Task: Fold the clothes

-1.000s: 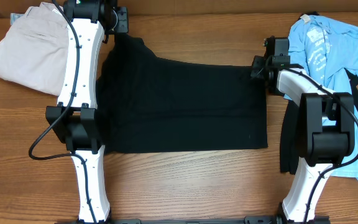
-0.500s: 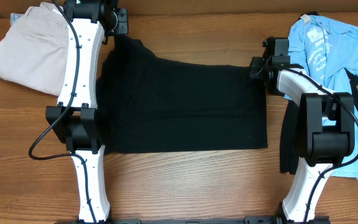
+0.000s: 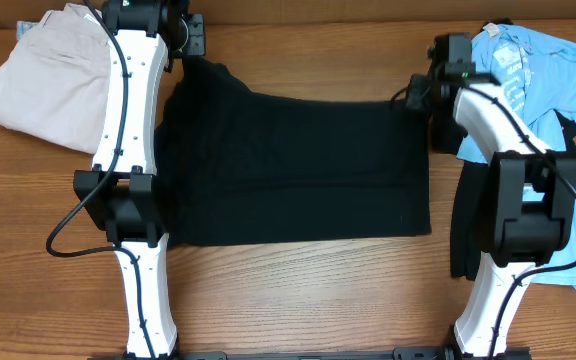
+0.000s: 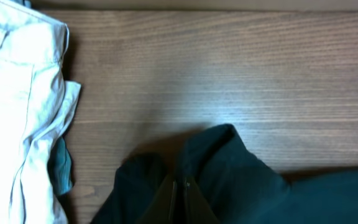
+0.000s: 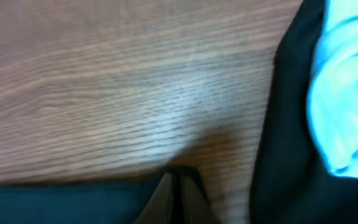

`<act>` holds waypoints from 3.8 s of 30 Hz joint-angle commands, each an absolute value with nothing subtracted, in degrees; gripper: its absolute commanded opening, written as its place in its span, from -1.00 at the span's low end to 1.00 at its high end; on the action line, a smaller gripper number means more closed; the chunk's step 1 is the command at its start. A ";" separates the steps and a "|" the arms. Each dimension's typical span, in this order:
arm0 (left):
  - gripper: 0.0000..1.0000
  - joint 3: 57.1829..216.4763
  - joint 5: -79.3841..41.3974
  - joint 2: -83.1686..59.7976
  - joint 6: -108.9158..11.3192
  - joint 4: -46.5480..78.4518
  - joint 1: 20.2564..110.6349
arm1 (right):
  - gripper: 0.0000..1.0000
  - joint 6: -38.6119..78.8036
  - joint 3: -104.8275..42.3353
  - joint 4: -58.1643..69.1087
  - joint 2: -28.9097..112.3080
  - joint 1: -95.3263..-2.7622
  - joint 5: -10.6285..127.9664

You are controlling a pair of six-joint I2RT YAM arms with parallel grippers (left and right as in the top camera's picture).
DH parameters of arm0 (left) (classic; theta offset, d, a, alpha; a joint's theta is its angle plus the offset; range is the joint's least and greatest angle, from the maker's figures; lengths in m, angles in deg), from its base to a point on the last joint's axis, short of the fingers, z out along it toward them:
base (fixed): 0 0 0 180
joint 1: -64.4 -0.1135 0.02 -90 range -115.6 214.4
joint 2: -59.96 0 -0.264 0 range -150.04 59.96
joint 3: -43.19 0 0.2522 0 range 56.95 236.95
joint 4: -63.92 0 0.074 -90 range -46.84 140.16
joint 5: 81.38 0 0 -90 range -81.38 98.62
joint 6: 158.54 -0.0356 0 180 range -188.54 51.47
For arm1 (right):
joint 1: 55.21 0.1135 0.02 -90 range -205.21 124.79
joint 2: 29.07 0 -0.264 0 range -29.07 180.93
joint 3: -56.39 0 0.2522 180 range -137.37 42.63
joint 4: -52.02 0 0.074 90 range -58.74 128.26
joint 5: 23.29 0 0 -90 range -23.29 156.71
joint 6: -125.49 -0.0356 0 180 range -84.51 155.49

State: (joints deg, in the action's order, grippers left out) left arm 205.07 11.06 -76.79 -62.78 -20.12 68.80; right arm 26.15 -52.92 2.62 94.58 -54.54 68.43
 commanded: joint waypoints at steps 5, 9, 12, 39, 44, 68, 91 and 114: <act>-0.92 206.01 12.24 -72.59 -63.45 -23.36 68.89 | -0.92 25.93 -66.10 -13.77 94.19 -54.96 65.35; -0.92 206.01 12.20 -71.21 -63.45 -27.45 68.89 | -0.92 25.87 -66.23 -19.85 92.44 -54.96 61.54; -0.92 206.01 12.26 -70.95 -64.35 -31.71 68.82 | -0.92 25.89 -66.18 -24.02 91.08 -54.96 59.95; -0.92 184.46 12.13 -65.33 -69.84 -46.68 66.92 | -0.92 25.98 -51.43 -32.57 83.48 -54.91 59.62; -0.92 177.18 12.24 -57.86 -69.84 -46.68 66.92 | -0.92 26.57 -51.43 -34.03 83.06 -54.91 58.85; 0.08 149.59 17.79 -52.15 -67.65 -39.27 66.92 | -0.78 28.47 -45.90 -41.86 80.64 -55.09 58.29; 0.40 182.14 8.66 -49.33 -68.74 -38.22 66.94 | 0.51 28.29 -25.42 -14.28 80.66 -58.91 56.91; 0.39 192.46 4.46 -42.34 -68.17 -37.13 66.92 | -0.92 23.99 -29.20 -18.69 74.76 -64.77 50.83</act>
